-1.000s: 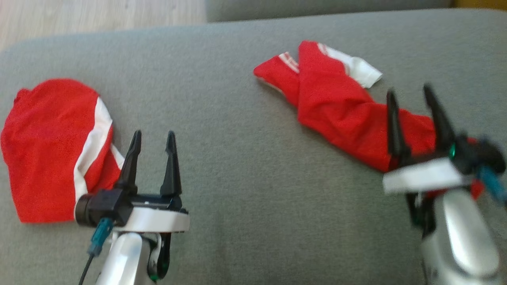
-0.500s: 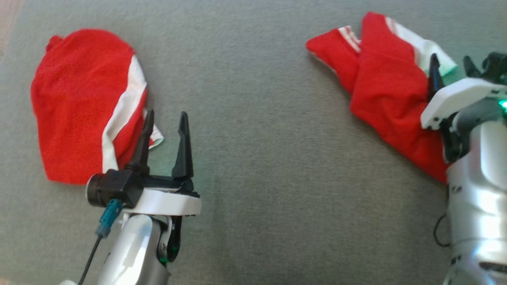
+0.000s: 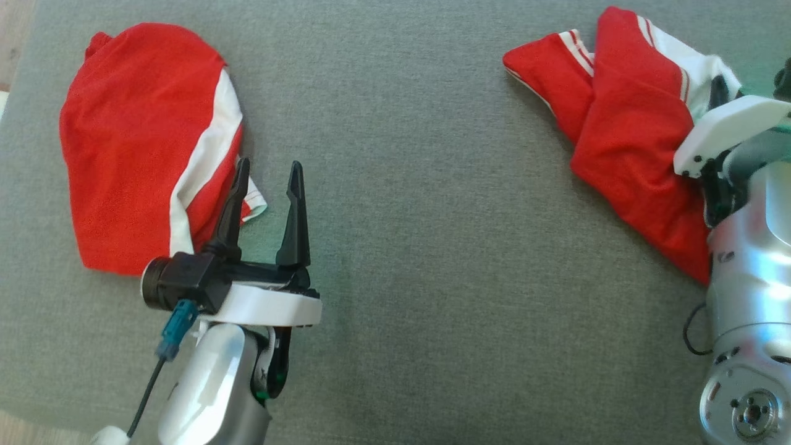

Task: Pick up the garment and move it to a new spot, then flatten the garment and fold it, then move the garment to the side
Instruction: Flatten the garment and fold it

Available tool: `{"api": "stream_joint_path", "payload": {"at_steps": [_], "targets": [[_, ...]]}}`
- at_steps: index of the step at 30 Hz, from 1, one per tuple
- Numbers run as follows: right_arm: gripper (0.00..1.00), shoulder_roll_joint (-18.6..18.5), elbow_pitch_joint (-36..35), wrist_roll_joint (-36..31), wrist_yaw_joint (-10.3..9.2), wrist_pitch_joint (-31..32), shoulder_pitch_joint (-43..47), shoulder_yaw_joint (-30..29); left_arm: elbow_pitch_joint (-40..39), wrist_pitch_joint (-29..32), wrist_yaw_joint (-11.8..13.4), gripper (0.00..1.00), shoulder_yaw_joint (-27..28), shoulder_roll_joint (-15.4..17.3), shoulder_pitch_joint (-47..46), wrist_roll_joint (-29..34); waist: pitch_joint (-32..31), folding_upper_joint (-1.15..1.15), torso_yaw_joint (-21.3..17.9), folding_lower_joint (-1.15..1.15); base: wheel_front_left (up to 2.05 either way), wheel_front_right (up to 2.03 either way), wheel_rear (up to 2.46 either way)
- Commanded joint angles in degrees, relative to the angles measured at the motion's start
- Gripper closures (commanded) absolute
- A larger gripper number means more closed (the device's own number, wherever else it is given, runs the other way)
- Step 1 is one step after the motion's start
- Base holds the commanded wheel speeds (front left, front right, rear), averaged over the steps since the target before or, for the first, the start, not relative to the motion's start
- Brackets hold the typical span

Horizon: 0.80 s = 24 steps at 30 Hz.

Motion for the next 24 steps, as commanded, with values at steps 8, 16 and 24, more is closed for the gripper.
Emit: {"api": "stream_joint_path", "payload": {"at_steps": [8,16,24], "targets": [[1.0,1.16,-0.35,5.32,0.43,-16.19,-5.77,10.58,-1.09,-0.37,-0.02,0.0,2.43,0.49,-0.8,0.18,-3.63,0.0,-2.04,0.0,0.0,0.0,0.0],[1.0,1.19,-10.68,28.35,0.43,-18.8,0.94,41.07,-0.49,-0.37,-0.38,0.0,4.29,0.49,1.62,0.83,-9.39,0.0,-4.1,0.0,0.0,0.0,0.0],[1.0,1.2,-30.81,37.89,0.43,-8.07,17.27,61.09,-0.81,-0.37,-0.38,0.0,5.82,0.49,4.51,0.34,-14.36,0.0,-3.43,0.0,0.0,0.0,0.0]]}}
